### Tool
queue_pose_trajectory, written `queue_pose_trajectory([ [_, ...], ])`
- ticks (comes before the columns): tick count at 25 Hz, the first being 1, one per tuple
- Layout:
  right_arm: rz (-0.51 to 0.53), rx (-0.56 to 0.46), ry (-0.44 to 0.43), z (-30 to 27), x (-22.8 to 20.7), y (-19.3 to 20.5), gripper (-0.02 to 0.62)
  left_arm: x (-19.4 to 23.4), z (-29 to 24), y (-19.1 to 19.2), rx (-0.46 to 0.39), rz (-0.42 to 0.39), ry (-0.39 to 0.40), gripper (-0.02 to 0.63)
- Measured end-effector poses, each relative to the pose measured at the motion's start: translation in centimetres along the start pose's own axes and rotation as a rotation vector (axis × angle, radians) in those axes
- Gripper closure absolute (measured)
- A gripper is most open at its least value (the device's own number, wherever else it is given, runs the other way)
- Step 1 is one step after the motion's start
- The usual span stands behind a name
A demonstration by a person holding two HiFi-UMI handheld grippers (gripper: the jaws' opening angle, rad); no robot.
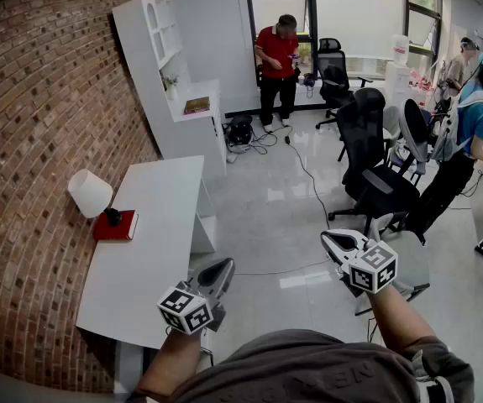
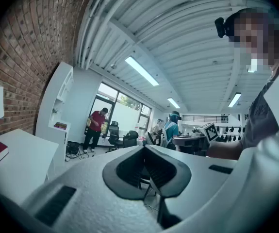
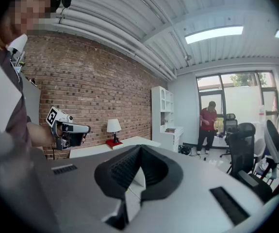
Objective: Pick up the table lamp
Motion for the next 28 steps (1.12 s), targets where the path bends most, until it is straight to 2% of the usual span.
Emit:
queue_pose_trajectory([
  [17,-0.011,-0.006,0.003,-1.0,-1.3,-0.2,0.601,0.6,-1.4,0.1,0.008,0.000,-0.001,0.601],
  [28,0.015,0.002,-0.024,2.0,-5.2,-1.1,0.600,-3.0,-5.1,0.7,-0.009,-0.024,-0.018,0.600],
])
Point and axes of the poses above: the fingertips, and each gripper's own axes: z backward along the fingers, x to its left, y out of its underside, the point moved 7 cm from there along z, backward along the fingers, and after that the axes turned 15 degrees about -x, right-handed, at the moved point
